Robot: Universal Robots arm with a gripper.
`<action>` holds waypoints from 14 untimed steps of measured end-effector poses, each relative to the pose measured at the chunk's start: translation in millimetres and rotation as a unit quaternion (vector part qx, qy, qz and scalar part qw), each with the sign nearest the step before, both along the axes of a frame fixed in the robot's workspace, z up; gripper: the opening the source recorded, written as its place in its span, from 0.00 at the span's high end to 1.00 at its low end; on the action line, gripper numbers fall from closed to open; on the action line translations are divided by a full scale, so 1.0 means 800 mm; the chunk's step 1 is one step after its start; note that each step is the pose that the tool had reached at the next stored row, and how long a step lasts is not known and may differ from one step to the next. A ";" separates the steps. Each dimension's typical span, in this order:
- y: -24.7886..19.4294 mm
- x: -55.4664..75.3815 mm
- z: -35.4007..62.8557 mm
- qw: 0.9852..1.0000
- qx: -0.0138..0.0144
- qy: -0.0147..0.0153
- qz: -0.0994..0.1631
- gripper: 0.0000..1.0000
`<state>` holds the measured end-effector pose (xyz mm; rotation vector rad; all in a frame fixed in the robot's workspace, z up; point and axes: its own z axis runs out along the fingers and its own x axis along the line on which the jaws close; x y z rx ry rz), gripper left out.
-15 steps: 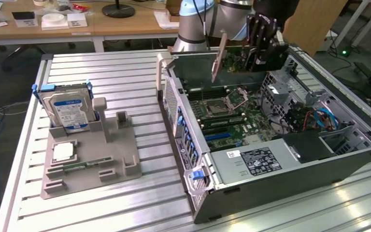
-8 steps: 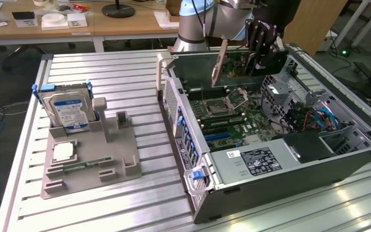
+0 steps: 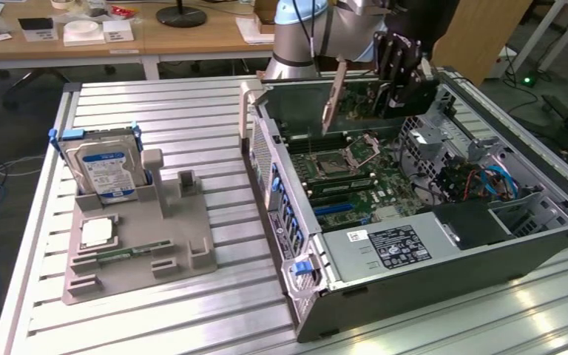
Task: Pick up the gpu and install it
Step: 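Insert the gpu into the slot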
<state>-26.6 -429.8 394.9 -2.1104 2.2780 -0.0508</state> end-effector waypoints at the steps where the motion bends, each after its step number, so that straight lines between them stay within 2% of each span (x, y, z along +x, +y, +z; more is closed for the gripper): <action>1: 0.0000 -0.001 -0.001 1.000 -0.001 0.000 0.000 0.72; 5: -0.0001 -0.001 -0.004 1.000 0.000 0.000 0.000 0.72; 7: 0.0000 -0.001 -0.008 1.000 0.002 0.000 0.000 0.72; 9: 0.0000 -0.002 -0.011 1.000 0.006 0.000 0.001 0.72; 10: 0.0000 -0.003 -0.013 1.000 0.007 0.000 0.001 0.72; 14: 0.0000 -0.009 -0.022 1.000 0.008 0.000 0.006 0.72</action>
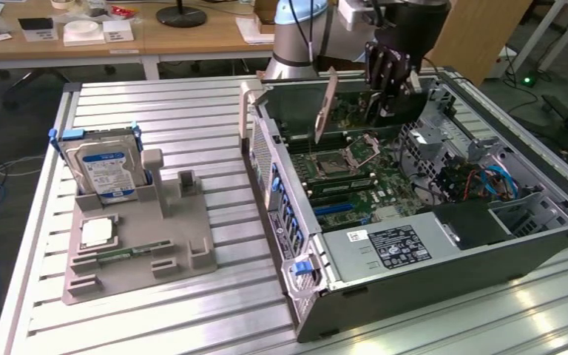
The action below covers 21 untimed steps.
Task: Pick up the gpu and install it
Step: 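Insert the gpu into the slot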
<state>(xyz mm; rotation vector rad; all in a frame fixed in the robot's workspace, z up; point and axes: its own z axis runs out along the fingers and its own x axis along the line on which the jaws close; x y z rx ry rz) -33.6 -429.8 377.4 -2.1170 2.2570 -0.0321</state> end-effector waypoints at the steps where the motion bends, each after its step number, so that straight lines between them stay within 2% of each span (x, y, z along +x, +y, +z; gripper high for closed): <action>1: 0.0000 0.000 -0.002 1.000 0.000 0.000 0.002 0.72; 5: -0.0002 -0.001 -0.011 1.000 0.000 0.000 0.005 0.72; 8: -0.0026 -0.002 -0.016 1.000 0.001 0.000 0.008 0.72; 17: -0.0040 -0.019 -0.035 1.000 0.002 0.000 0.021 0.72; 21: -0.0056 -0.021 -0.044 1.000 0.002 0.000 0.026 0.72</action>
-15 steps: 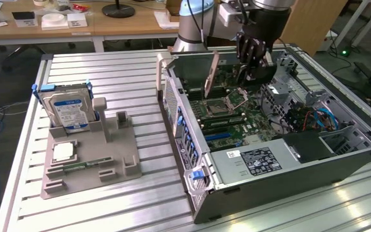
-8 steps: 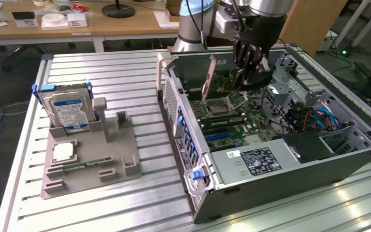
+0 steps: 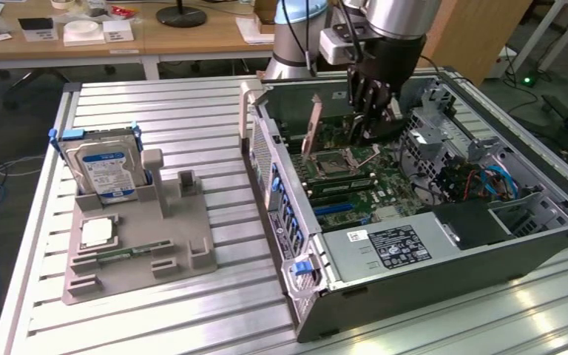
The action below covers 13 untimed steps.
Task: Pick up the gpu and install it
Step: 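Insert the gpu into the slot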
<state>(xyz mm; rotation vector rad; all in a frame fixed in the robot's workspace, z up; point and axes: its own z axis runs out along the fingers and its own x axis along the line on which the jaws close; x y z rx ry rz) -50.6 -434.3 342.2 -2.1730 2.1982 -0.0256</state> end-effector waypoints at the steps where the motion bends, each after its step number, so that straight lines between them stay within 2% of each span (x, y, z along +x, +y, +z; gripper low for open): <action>1: -0.0015 0.000 -0.002 1.000 0.000 0.000 0.001 0.72; 4: -0.0063 0.000 -0.009 1.000 0.000 0.000 0.004 0.72; 7: -0.0088 -0.001 -0.013 1.000 0.000 0.000 0.005 0.72; 13: -0.0095 -0.005 -0.024 1.000 0.000 0.000 -0.002 0.72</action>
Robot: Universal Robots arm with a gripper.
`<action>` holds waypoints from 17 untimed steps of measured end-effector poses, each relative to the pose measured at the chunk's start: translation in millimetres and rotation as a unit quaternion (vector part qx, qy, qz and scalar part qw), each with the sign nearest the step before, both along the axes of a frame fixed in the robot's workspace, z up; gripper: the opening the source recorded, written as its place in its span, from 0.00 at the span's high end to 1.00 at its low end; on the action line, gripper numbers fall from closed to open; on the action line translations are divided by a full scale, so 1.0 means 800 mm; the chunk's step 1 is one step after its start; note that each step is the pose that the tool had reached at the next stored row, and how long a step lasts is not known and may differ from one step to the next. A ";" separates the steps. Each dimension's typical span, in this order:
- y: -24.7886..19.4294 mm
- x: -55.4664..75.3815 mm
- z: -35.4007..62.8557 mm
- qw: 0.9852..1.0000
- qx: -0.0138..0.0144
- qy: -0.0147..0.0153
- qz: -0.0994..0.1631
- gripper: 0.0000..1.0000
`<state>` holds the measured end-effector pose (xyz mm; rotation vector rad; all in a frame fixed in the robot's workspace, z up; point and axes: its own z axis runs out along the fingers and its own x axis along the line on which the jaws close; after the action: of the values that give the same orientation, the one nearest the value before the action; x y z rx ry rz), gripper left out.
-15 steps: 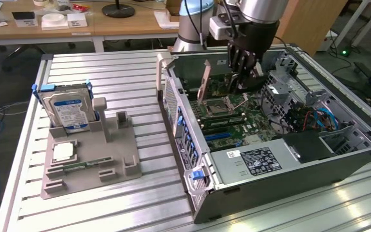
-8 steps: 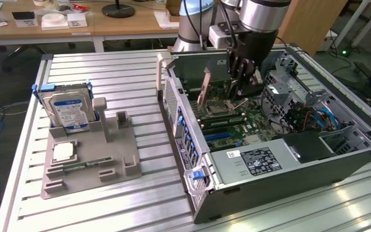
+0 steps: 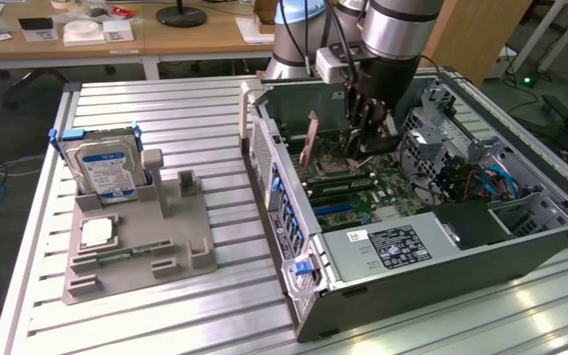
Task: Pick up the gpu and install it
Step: 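Insert the gpu into the slot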
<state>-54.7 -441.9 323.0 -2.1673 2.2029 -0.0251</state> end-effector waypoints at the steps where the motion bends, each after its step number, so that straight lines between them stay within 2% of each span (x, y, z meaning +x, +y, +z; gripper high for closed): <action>1: 0.0000 0.000 -0.002 1.000 0.000 0.000 -0.001 0.72; 11: -0.0035 -0.001 -0.009 1.000 0.000 0.000 -0.003 0.72; 13: -0.0039 -0.001 -0.011 1.000 -0.002 0.000 -0.003 0.72; 17: -0.0039 -0.002 -0.016 1.000 -0.010 0.000 -0.009 0.72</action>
<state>-56.5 -445.1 310.2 -2.1560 2.2324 -0.0472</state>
